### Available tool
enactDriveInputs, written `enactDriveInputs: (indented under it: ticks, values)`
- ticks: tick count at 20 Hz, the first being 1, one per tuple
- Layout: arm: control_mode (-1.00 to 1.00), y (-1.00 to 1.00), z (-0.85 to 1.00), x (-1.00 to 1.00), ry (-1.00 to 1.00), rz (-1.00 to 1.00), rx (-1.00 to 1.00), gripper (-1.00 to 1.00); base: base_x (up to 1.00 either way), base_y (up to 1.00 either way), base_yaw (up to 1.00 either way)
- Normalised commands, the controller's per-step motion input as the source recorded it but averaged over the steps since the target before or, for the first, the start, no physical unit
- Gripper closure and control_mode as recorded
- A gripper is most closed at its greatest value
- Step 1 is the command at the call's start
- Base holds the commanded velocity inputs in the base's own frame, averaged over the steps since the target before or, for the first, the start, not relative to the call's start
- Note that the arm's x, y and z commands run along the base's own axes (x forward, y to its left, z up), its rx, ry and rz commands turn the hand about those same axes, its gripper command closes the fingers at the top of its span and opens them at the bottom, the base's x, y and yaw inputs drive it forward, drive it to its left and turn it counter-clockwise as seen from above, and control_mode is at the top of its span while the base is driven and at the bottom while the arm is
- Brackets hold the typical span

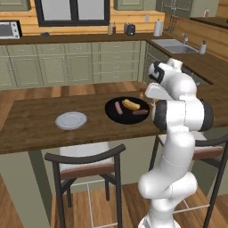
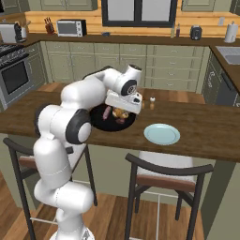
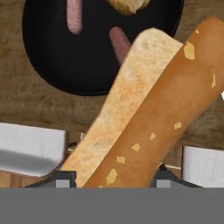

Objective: Place one bun and one sausage from the bowl on each plate.

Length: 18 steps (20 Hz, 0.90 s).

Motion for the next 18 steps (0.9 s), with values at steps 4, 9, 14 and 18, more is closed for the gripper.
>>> enactDriveInputs:
  ticks: [4, 9, 14, 18]
  values:
    - [-1.0, -1.0, -0.01, -0.18, -0.11, 0.28, -0.04, 1.0, 0.0, 0.0, 0.0]
    - [-1.0, -0.96, -0.21, -0.04, -0.15, 0.3, -0.07, 1.0, 0.0, 0.0, 0.0]
    - [-1.0, -0.48, -0.45, 0.0, -0.11, 0.36, -0.07, 1.0, 0.0, 0.0, 0.0]
    - [-1.0, -0.18, -0.43, 0.18, -0.04, 0.36, -0.1, 1.0, 0.0, 0.0, 0.0]
